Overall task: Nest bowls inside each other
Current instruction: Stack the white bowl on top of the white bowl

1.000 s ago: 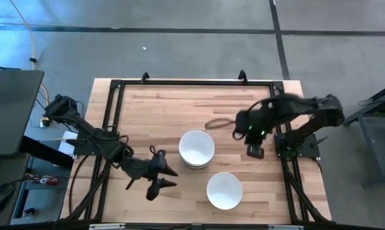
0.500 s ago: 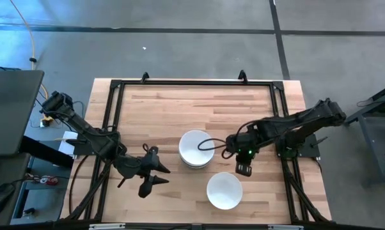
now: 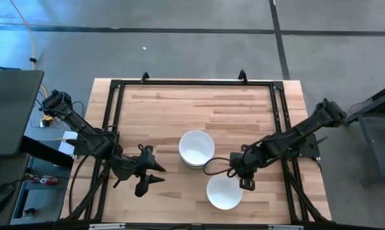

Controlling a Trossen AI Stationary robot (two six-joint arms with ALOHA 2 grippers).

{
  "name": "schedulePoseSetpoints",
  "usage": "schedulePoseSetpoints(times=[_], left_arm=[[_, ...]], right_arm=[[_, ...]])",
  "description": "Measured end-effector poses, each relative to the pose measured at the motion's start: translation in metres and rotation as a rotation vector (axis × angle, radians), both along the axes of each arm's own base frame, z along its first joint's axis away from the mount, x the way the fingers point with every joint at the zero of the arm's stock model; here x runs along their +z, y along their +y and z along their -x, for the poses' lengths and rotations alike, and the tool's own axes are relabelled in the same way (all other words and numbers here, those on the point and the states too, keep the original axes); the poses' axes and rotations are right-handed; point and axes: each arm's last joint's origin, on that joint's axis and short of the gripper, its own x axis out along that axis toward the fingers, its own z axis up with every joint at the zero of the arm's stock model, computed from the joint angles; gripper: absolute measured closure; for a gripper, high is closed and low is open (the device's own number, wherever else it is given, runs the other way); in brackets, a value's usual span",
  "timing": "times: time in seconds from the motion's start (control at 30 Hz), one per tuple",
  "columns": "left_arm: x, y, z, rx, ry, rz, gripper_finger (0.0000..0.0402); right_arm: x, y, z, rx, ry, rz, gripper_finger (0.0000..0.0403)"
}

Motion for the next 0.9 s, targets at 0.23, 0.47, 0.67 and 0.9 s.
schedulePoseSetpoints(times=[0.23, 0.47, 0.67, 0.9], left_arm=[[0.000, 0.000, 0.000, 0.006, 0.002, 0.009, 0.0225], [0.000, 0.000, 0.000, 0.009, 0.007, 0.024, 0.0225], [0.000, -0.002, 0.001, 0.001, 0.008, 0.025, 0.0225], [-0.002, -0.001, 0.002, 0.001, 0.021, 0.016, 0.0225]], right_arm=[[-0.028, 0.002, 0.005, -0.110, 0.011, 0.030, 0.0311], [-0.052, 0.002, 0.005, -0.210, -0.002, -0.026, 0.0311], [-0.062, 0.002, 0.007, -0.290, 0.012, -0.055, 0.0311], [-0.068, 0.000, 0.009, -0.374, 0.035, -0.062, 0.0311]])
